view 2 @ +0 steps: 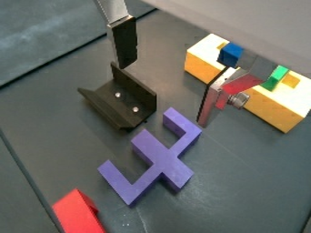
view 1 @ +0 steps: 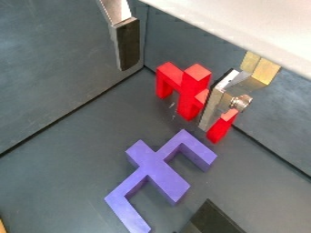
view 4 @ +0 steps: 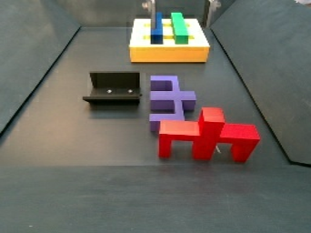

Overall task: Pick up the purple object. Move up. Place the purple object on the fixture. Regrasp the purple object. Move to above the board. Insert the purple object.
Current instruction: Pick up the purple object.

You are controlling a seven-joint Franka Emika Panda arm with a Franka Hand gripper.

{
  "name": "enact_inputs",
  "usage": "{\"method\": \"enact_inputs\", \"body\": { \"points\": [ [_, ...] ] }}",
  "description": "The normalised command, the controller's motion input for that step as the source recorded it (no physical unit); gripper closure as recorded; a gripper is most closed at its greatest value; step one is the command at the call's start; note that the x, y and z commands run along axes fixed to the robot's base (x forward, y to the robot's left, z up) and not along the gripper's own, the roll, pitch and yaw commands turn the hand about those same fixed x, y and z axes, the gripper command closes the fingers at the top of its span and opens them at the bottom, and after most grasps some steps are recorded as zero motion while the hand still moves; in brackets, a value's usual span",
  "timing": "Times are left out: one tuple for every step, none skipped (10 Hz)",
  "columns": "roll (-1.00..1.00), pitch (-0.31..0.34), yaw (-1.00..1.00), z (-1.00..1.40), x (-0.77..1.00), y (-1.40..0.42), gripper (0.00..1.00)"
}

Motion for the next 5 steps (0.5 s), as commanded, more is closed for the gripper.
{"method": "enact_inputs", "body": {
  "points": [
    [0.0, 0.0, 0.0, -0.02, 0.0, 0.0, 0.0],
    [0.0, 0.0, 0.0, -0.08, 0.0, 0.0, 0.0],
    [0.0, 0.0, -0.13, -0.11, 0.0, 0.05, 0.0],
    [-0.11, -0.019, -0.34, -0.02, -0.1, 0.23, 0.0],
    [-0.16, 0.0, -0.3, -0.01, 0.0, 0.37, 0.0]
  ]
}}
